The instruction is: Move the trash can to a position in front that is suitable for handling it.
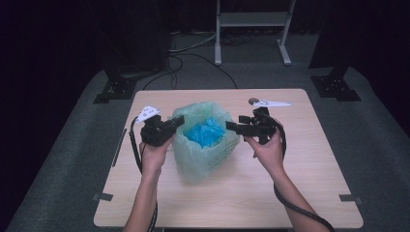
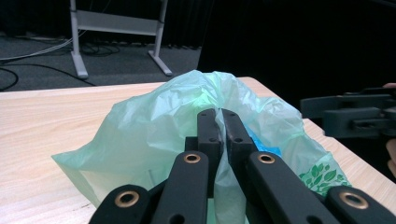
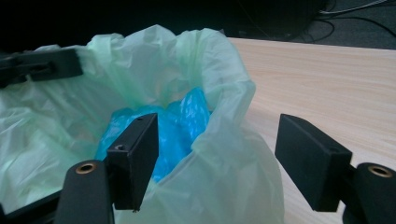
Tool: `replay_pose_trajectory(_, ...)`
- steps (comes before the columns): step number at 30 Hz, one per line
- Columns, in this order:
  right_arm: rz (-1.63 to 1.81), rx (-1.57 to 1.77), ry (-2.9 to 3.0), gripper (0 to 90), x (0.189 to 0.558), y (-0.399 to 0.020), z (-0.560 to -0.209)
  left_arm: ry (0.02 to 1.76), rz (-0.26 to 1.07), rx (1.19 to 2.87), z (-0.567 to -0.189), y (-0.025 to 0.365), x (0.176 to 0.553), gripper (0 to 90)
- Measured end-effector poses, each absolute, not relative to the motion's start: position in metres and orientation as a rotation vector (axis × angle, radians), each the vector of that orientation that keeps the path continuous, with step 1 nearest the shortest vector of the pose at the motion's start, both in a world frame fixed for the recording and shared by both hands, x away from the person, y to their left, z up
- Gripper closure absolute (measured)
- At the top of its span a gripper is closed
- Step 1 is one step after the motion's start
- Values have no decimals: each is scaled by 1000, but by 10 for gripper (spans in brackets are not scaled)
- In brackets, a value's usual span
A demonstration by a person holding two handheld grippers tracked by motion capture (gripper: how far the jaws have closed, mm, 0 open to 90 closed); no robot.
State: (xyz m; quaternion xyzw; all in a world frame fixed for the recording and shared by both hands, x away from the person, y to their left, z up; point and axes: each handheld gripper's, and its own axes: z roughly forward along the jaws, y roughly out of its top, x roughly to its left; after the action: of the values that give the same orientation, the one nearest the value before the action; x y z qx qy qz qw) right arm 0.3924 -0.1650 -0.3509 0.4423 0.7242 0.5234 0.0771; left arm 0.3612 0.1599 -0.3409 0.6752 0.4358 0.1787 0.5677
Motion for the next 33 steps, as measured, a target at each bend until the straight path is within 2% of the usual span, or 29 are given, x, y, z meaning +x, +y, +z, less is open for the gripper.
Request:
replay_pose_trajectory(10, 1541, 1348, 2198, 333, 403, -149, -357, 1002, 393, 1589, -343, 155, 359, 883)
replay_pose_trajectory(22, 1492, 1376, 2206, 625, 410, -142, -363, 994, 369, 1594, -344, 153, 359, 883)
replay_pose_trajectory(29, 1492, 1360, 2183, 718, 407, -139, -356, 992, 369, 1588, -342, 154, 357, 883)
replay_pose_trajectory(33, 1456, 1355, 2170, 812, 406, -139, -352, 989, 365, 1592, -342, 153, 358, 882)
